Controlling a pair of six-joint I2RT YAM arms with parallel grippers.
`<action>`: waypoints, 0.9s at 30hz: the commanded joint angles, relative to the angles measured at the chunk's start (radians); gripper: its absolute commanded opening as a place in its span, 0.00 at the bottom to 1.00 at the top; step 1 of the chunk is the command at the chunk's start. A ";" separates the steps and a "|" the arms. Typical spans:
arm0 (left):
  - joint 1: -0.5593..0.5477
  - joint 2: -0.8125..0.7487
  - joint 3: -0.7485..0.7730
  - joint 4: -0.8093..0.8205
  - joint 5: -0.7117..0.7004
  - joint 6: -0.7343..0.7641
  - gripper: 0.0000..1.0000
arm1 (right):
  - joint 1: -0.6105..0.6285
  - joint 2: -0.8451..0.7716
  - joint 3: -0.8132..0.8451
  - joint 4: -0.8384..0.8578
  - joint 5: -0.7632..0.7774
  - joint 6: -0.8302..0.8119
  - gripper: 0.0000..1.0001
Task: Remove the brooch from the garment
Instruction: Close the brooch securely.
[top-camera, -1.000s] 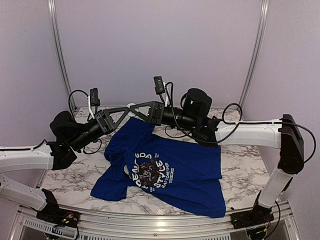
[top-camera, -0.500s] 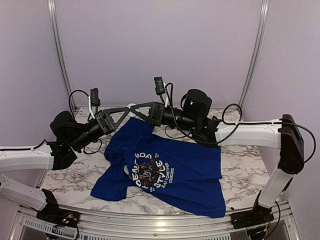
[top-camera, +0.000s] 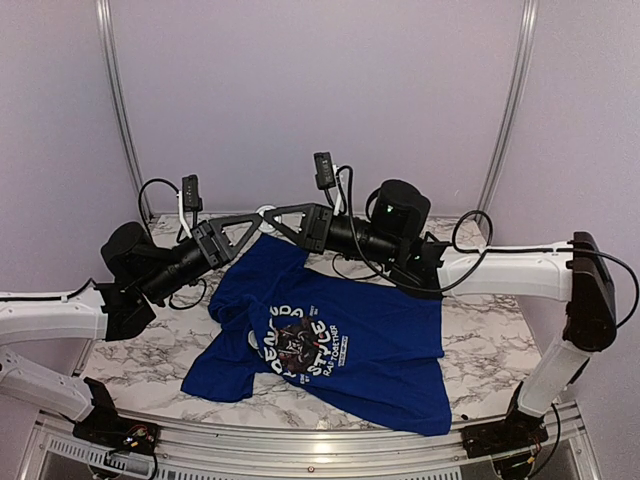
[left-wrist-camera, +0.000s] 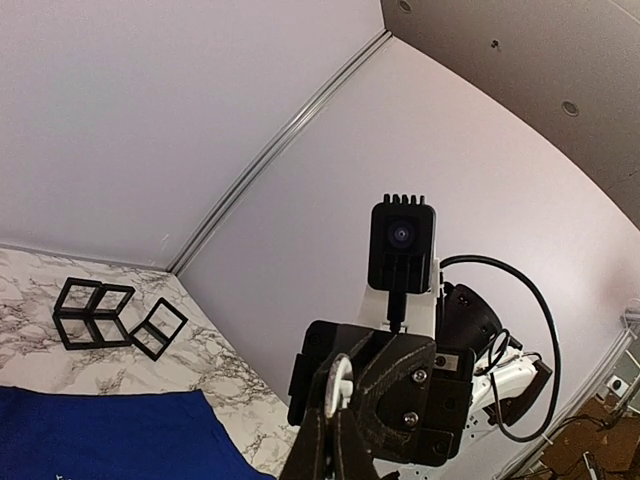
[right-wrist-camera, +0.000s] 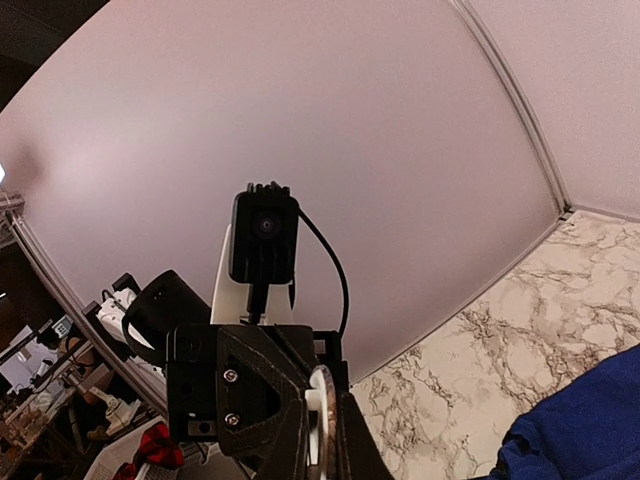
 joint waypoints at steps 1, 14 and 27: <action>-0.025 0.007 0.024 0.007 -0.020 0.024 0.00 | 0.003 -0.029 -0.011 0.010 0.074 -0.009 0.08; -0.062 0.015 0.031 0.020 -0.098 0.027 0.00 | 0.009 -0.061 -0.040 0.008 0.187 -0.023 0.04; -0.085 0.030 0.032 0.028 -0.196 -0.029 0.00 | 0.013 -0.087 -0.079 0.066 0.257 -0.036 0.08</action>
